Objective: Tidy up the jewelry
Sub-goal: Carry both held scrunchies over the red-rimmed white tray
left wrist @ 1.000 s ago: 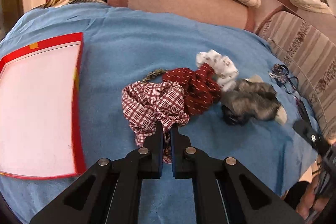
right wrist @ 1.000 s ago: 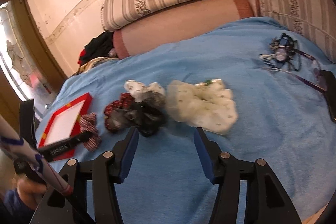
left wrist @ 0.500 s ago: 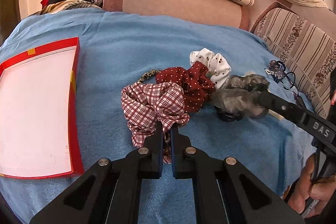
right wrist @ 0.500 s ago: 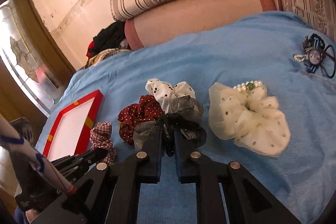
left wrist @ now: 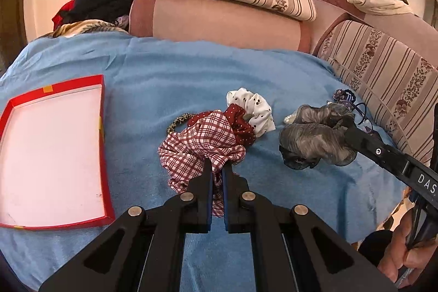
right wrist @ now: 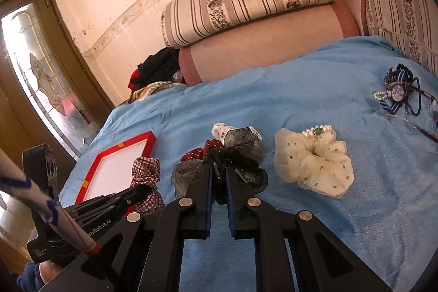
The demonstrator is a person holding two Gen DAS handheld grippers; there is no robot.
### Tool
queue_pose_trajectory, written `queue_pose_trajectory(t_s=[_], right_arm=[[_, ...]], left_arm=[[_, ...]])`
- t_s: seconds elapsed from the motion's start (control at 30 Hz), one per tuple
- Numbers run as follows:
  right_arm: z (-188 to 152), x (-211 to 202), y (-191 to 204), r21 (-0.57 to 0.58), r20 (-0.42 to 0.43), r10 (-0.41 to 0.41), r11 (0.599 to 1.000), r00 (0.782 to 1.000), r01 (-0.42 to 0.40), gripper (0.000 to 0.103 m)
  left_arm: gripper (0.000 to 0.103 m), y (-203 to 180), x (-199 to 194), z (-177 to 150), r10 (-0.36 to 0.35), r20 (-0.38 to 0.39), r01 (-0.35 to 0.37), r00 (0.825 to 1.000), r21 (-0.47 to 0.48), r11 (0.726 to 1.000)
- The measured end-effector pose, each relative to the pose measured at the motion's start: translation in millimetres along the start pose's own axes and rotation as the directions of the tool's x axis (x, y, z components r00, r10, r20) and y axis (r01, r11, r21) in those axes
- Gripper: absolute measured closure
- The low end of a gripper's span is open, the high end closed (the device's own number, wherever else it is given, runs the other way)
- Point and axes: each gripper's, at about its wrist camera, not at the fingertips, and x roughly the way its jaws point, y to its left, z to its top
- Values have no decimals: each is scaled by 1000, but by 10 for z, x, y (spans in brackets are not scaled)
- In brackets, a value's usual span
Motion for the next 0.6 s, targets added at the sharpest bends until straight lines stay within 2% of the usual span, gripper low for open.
queue_pose_trajectory(t_s=[0.6], right_arm=[[-18,-151,265,-61,5,32,998,999,-31,93]], left_arm=[[98,7,-349,-19,46,44,-45,998,-13,999]])
